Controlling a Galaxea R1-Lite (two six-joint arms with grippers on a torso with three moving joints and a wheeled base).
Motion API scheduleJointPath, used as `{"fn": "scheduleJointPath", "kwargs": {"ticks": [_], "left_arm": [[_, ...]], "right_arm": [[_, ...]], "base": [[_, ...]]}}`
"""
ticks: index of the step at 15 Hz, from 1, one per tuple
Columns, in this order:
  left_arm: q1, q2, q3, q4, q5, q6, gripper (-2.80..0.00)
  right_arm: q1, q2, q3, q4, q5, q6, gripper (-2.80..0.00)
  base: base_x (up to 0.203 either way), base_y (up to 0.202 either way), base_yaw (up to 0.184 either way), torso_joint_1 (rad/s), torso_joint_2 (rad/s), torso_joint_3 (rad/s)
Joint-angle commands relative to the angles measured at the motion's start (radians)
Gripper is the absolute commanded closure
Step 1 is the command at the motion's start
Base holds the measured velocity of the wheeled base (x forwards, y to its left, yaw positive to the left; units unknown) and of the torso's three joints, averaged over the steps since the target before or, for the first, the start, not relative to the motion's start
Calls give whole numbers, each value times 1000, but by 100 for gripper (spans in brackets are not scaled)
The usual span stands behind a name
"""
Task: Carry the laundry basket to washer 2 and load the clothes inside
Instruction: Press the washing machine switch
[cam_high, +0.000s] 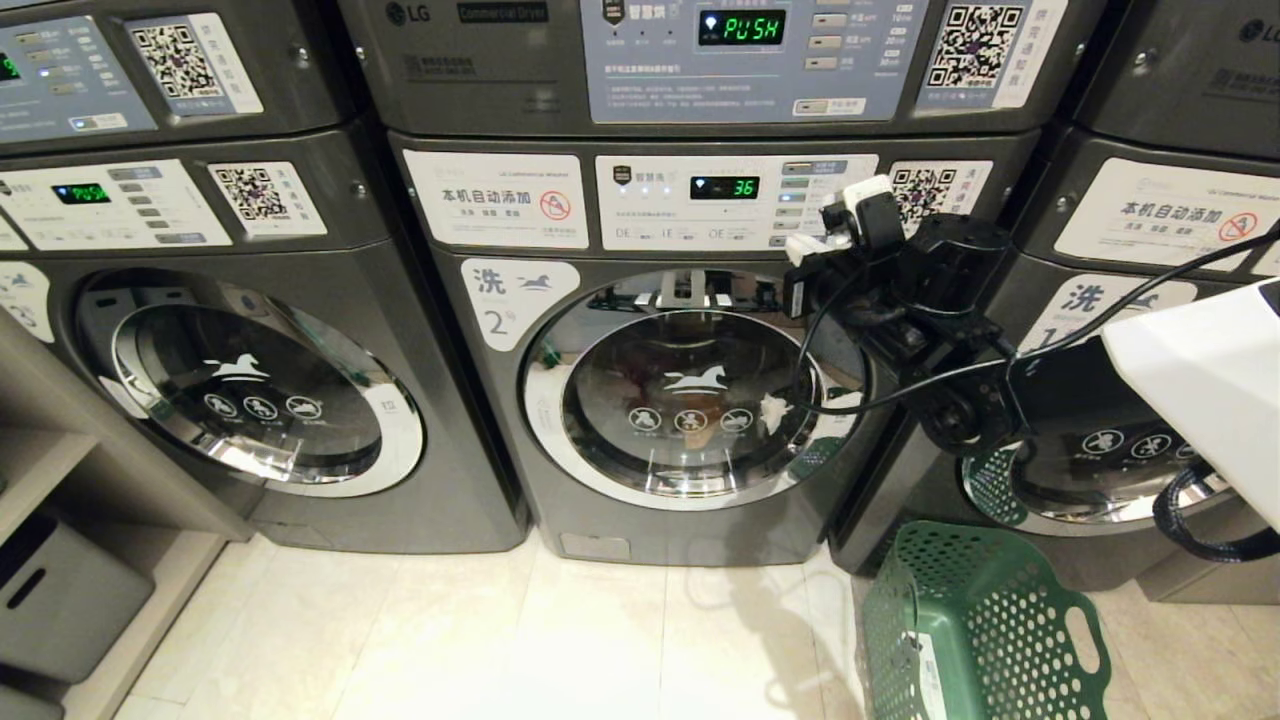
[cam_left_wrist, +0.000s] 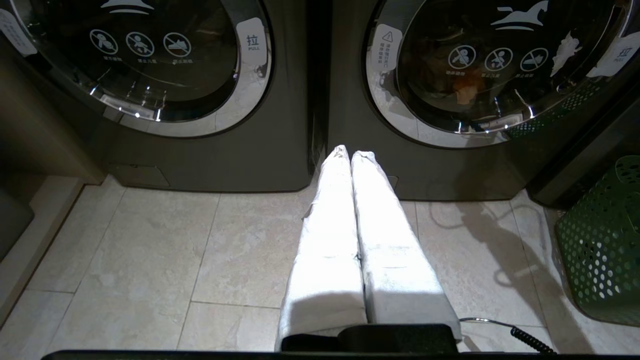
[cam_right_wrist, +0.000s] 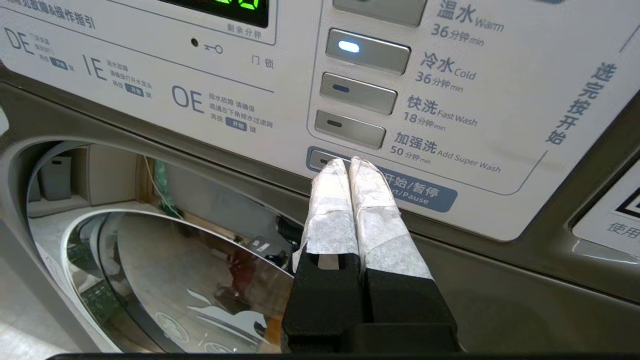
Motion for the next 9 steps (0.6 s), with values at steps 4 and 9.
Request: {"fn": "scheduleJointPath", "kwargs": {"ticks": [4, 9], "left_arm": [[0, -2, 0, 0, 0, 0, 0], [0, -2, 0, 0, 0, 0, 0]], "right_arm": [[1, 18, -7, -5, 0, -2, 0], [1, 40, -30, -4, 0, -2, 0]], "base": [[0, 0, 0, 0, 0, 0], [0, 0, 0, 0, 0, 0]]}}
